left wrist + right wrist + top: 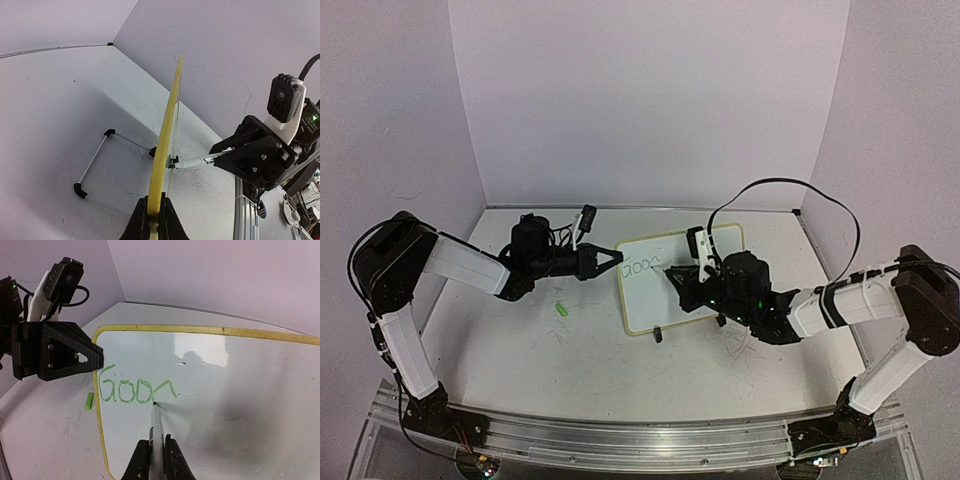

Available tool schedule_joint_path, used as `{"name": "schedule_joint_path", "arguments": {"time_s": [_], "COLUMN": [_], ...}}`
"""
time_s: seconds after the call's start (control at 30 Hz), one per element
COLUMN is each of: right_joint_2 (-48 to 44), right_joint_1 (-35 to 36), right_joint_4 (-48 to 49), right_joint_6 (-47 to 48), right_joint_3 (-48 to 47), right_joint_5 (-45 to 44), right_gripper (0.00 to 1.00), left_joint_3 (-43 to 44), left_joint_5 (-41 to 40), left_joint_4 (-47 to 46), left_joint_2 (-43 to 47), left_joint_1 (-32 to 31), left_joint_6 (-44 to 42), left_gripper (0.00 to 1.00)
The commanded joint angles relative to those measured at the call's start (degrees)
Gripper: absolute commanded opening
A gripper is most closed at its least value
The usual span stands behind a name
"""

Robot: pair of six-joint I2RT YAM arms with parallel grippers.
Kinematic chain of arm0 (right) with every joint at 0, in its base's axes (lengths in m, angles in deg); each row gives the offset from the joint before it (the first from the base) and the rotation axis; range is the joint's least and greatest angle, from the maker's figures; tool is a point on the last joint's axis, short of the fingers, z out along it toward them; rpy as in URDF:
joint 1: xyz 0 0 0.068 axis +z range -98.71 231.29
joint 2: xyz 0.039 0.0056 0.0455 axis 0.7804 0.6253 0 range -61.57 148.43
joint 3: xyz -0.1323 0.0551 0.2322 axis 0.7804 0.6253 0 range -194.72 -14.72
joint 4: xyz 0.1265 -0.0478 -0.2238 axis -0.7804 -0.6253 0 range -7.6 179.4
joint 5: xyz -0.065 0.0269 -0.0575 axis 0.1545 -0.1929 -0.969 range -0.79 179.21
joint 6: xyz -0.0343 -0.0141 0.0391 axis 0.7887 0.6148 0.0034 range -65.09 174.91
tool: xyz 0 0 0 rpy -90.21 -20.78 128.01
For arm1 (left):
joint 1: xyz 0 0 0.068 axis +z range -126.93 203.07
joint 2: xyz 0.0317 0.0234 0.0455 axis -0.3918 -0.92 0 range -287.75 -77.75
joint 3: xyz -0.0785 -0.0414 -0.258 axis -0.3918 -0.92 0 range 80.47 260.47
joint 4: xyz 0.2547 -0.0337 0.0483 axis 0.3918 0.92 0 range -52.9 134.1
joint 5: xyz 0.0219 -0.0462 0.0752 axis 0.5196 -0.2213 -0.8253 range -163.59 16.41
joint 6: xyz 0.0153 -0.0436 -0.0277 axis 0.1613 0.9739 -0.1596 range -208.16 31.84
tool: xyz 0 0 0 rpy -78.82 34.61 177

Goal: Write a sentence on the whiteboard

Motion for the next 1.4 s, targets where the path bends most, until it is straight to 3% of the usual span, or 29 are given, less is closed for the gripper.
{"name": "schedule_joint_path", "arguments": {"time_s": [0.0, 1.37], "right_joint_2": [-1.7, 0.3], "right_joint_1": [-0.2, -1.3], "right_joint_4": [-1.6, 1.1], "right_joint_6": [0.5, 2.2], "right_joint_3": [0.8, -4.2], "right_joint_5": [-4.3, -7.5], "right_gripper": [0.00, 0.00], "left_joint_3": [1.4, 1.3], "left_joint_5": [-0.2, 0.5], "left_joint_4": [0.0, 0.1], "left_joint_2": [2.7, 2.6], "left_joint_1": [-0.1, 0.0], "left_joint_6": [-2.3, -2.6], "left_gripper": [0.00, 0.00]}}
